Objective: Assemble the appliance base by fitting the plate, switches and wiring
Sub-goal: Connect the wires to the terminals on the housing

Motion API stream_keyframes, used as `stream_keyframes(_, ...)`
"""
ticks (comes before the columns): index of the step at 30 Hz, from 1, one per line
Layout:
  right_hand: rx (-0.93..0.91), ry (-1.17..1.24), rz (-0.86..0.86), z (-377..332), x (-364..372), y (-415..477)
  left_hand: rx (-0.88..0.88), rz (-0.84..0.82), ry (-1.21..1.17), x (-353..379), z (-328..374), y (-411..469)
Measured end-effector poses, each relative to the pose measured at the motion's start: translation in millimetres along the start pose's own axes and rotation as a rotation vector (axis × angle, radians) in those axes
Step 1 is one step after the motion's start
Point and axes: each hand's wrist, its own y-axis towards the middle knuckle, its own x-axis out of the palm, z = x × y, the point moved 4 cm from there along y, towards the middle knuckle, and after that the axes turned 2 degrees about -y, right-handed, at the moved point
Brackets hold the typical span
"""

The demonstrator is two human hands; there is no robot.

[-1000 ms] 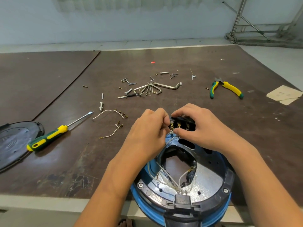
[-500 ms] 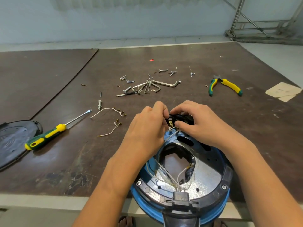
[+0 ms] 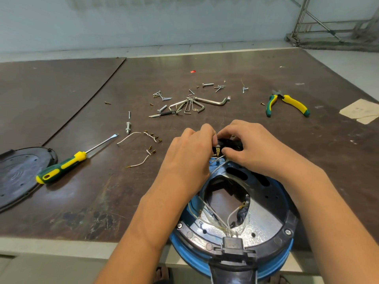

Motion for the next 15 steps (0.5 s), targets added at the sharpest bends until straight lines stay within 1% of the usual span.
stream_keyframes(5, 0.031, -0.009, 0.003, -4.2, -0.8, 0.4, 0.009, -0.012, 0.038, 0.3, 1.5, 0.2)
stream_keyframes(15, 0.051, -0.037, 0.015, -8.7, 1.7, 0.5, -0.012, -0.023, 0.008, 1.0, 0.9, 1.4)
